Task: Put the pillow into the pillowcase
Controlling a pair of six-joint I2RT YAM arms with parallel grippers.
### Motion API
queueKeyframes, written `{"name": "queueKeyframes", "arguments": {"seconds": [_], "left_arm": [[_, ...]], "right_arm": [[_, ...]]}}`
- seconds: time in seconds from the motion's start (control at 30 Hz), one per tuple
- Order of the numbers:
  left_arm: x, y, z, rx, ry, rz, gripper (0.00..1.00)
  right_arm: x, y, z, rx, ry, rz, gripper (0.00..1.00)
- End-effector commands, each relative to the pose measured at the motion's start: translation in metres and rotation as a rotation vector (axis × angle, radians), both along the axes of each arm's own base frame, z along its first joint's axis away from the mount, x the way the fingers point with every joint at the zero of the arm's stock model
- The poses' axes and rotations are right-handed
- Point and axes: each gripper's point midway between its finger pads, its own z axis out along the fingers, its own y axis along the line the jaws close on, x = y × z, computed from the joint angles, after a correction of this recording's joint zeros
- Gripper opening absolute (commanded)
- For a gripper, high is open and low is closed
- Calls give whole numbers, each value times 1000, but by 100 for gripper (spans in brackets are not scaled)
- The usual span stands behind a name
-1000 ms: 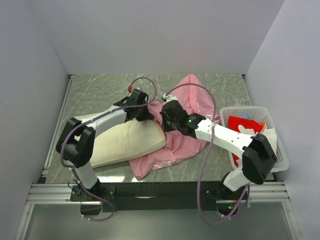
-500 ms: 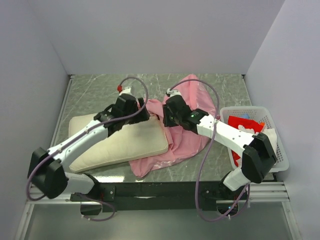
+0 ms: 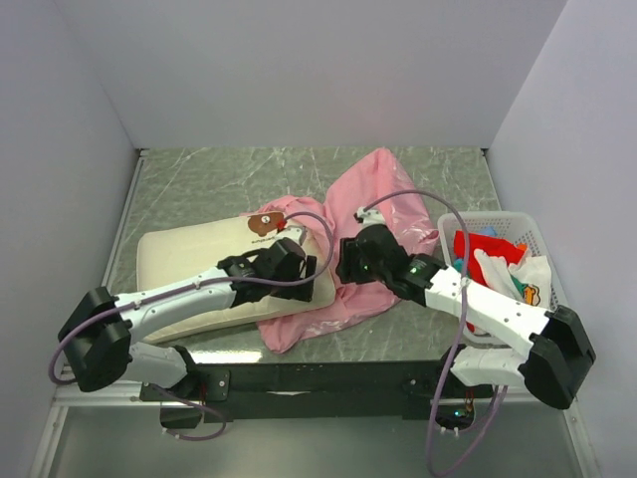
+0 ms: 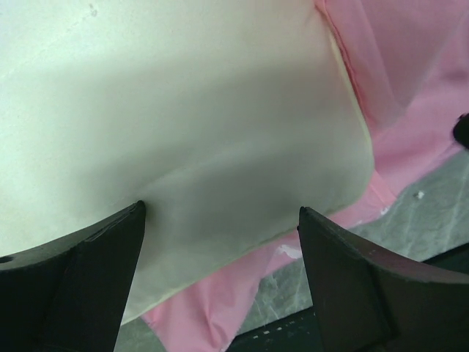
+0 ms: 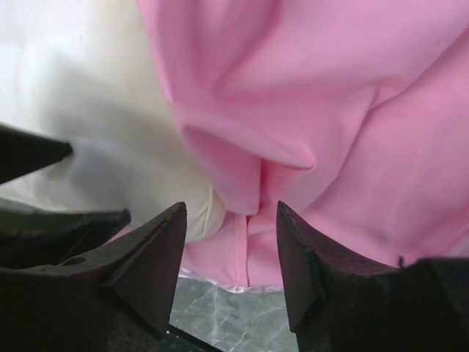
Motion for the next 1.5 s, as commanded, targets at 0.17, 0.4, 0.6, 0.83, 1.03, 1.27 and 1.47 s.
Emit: {"name": "queueKeyframes", "arguments": {"seconds": [0.17, 0.4, 0.6, 0.83, 1.03, 1.27, 1.47], "left_arm": [[21, -14, -13, 37, -55, 36, 58], [25, -8, -14, 60, -61, 85, 1], [49, -8, 20, 13, -106, 170, 1], [77, -33, 30, -80, -84, 167, 1], [92, -62, 20, -147, -44, 146, 1], [76, -72, 1, -227, 42, 120, 1], [63, -42, 4, -237, 55, 164, 37]], "right_arm": [[3, 36, -35, 91, 43, 55, 52], [13, 31, -61, 23, 60, 4, 12], [-8, 22, -47, 9, 59, 20, 0], [-36, 21, 27, 105, -27, 106, 0], [-51, 42, 63, 197, -53, 186, 0], [-50, 60, 13, 170, 35, 175, 0], [-41, 46, -25, 84, 64, 92, 1]]}}
